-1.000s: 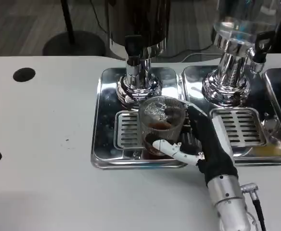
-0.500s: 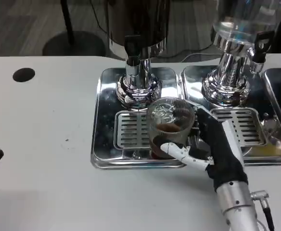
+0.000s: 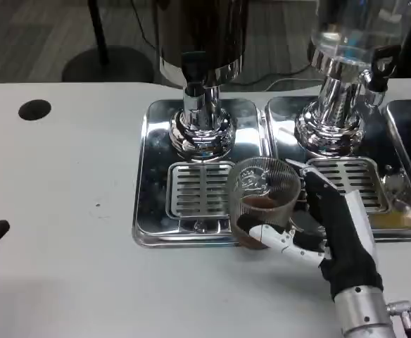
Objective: Grasp the cup under the faucet to collect the drink, then remove the cup.
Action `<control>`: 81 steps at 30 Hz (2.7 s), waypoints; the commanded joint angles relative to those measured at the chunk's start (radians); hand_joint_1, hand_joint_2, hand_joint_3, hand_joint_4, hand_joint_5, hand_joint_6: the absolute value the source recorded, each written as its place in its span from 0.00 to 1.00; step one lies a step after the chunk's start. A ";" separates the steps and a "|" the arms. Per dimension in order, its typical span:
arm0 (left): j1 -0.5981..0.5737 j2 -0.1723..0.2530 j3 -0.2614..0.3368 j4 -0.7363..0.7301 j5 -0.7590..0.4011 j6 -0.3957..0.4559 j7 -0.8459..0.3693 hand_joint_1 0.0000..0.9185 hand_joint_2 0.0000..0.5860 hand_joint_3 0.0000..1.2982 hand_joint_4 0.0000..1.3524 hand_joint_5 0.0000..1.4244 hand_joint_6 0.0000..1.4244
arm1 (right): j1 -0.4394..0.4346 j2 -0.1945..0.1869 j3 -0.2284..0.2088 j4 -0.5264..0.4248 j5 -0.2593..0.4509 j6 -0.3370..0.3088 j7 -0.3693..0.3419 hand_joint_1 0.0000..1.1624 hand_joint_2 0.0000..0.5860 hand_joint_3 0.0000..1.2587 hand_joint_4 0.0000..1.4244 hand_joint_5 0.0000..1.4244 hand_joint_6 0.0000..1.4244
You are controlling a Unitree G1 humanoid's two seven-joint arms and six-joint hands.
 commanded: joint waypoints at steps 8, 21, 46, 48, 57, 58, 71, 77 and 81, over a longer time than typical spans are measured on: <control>0.000 0.009 -0.008 0.001 0.010 0.009 -0.010 0.00 0.01 0.00 0.00 0.00 0.00 | 0.096 0.005 0.021 -0.112 0.008 -0.040 0.010 0.72 0.36 0.31 0.29 0.33 0.35; 0.001 0.012 -0.016 -0.008 0.018 0.012 -0.013 0.00 0.01 0.00 0.00 0.00 0.00 | 0.181 -0.001 0.036 -0.155 0.003 -0.077 0.007 0.71 0.36 0.31 0.30 0.33 0.35; 0.018 0.012 0.007 -0.080 0.032 0.036 -0.053 0.00 0.01 0.00 0.00 0.00 0.00 | 0.154 0.029 0.012 0.008 0.011 -0.230 -0.038 0.72 0.36 0.32 0.30 0.34 0.35; 0.017 0.010 0.004 -0.087 0.036 0.039 -0.056 0.00 0.01 0.00 0.00 0.00 0.00 | 0.151 0.029 0.007 0.021 0.012 -0.241 -0.040 0.71 0.36 0.32 0.30 0.34 0.35; 0.010 0.006 0.001 -0.100 0.041 0.047 -0.063 0.00 0.01 0.00 0.00 0.00 0.00 | 0.144 0.035 -0.004 0.061 0.015 -0.272 -0.040 0.72 0.37 0.32 0.30 0.34 0.35; 0.010 0.006 0.001 -0.100 0.041 0.047 -0.064 0.00 0.01 0.00 0.00 0.00 0.00 | 0.142 0.035 -0.005 0.067 0.015 -0.276 -0.040 0.72 0.37 0.32 0.30 0.34 0.35; -0.004 0.010 -0.003 -0.093 0.040 0.049 -0.068 0.00 0.01 0.00 0.00 0.00 0.00 | 0.137 0.031 -0.005 0.143 0.031 -0.328 -0.022 0.72 0.37 0.32 0.30 0.34 0.36; -0.004 0.010 -0.001 -0.099 0.039 0.049 -0.069 0.00 0.01 0.00 0.00 0.00 0.00 | 0.130 0.030 -0.010 0.181 0.031 -0.351 -0.023 0.72 0.37 0.32 0.30 0.34 0.36; -0.002 0.009 0.000 -0.103 0.039 0.049 -0.069 0.00 0.01 0.00 0.00 0.00 0.00 | 0.130 0.029 -0.011 0.203 0.032 -0.364 -0.024 0.72 0.37 0.33 0.30 0.34 0.36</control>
